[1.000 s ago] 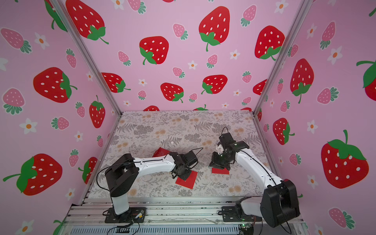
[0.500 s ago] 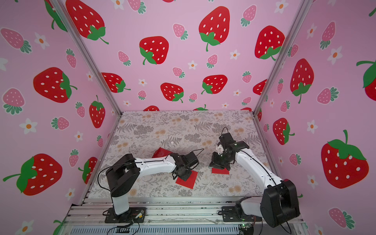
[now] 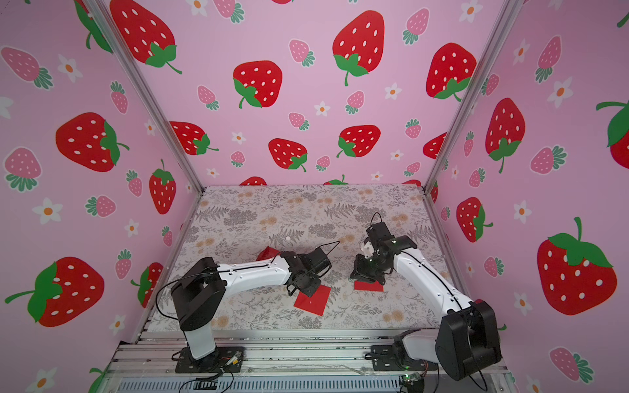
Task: Seal the envelope with a glue stick
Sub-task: Seal the envelope at the center of the board.
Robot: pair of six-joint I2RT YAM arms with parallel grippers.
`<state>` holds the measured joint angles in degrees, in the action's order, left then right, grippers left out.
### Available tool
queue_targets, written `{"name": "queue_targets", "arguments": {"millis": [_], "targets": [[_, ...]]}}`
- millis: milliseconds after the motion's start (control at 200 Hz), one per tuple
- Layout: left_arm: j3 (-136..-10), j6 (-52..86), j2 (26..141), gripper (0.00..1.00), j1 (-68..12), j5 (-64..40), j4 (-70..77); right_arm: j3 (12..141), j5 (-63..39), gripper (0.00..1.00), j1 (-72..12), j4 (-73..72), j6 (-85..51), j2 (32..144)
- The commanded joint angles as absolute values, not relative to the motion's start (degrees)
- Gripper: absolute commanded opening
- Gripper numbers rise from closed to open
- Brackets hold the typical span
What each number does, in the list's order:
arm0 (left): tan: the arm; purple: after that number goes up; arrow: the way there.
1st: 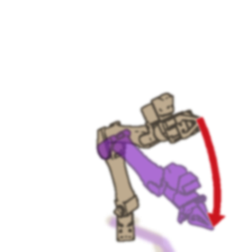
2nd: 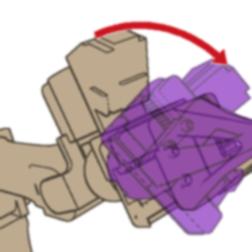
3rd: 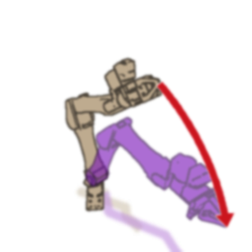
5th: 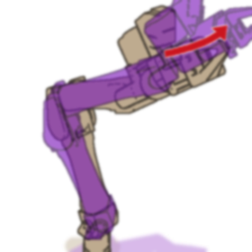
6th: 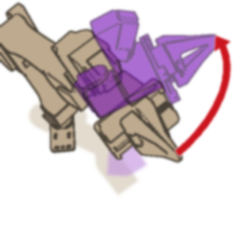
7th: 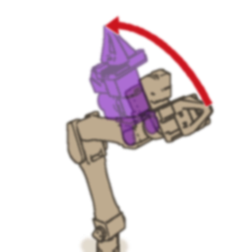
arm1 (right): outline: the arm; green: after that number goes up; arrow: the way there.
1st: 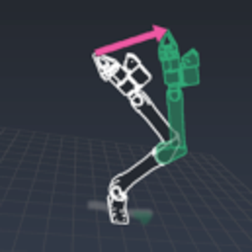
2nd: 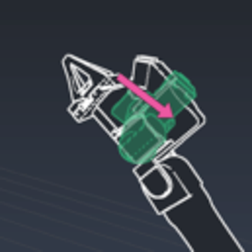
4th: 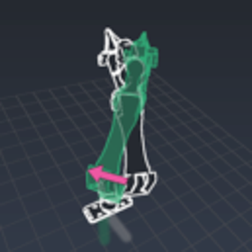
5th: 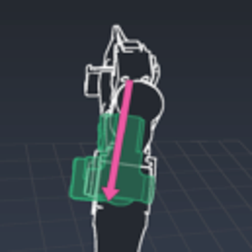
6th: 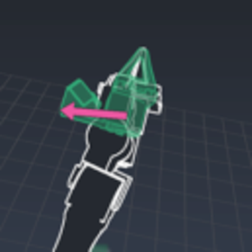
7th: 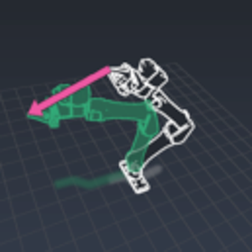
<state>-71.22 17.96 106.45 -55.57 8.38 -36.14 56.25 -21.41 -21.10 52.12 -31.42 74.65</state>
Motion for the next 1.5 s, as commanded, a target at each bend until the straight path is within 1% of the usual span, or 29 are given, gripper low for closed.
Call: {"name": "queue_targets", "arguments": {"millis": [0,480,740,1076,1496], "targets": [[-72.9,17.3,108.5,0.12,-55.3,7.9,-37.5,57.5,-21.3,0.00,-21.1,53.5,-30.7,75.0],[-70.3,17.7,112.8,0.12,-56.2,9.3,-38.7,57.1,-21.4,0.00,-21.1,53.3,-30.7,75.0],[-73.8,16.5,108.4,0.14,-56.1,10.7,-39.4,58.2,-21.4,0.00,-21.1,53.8,-30.2,75.5],[-72.8,17.0,107.5,0.14,-56.0,8.6,-38.4,58.4,-21.7,0.00,-21.1,53.9,-30.2,75.8],[-68.8,17.8,110.7,0.15,-56.3,6.9,-36.3,58.2,-21.9,0.00,-21.2,54.0,-29.8,76.5]]}}
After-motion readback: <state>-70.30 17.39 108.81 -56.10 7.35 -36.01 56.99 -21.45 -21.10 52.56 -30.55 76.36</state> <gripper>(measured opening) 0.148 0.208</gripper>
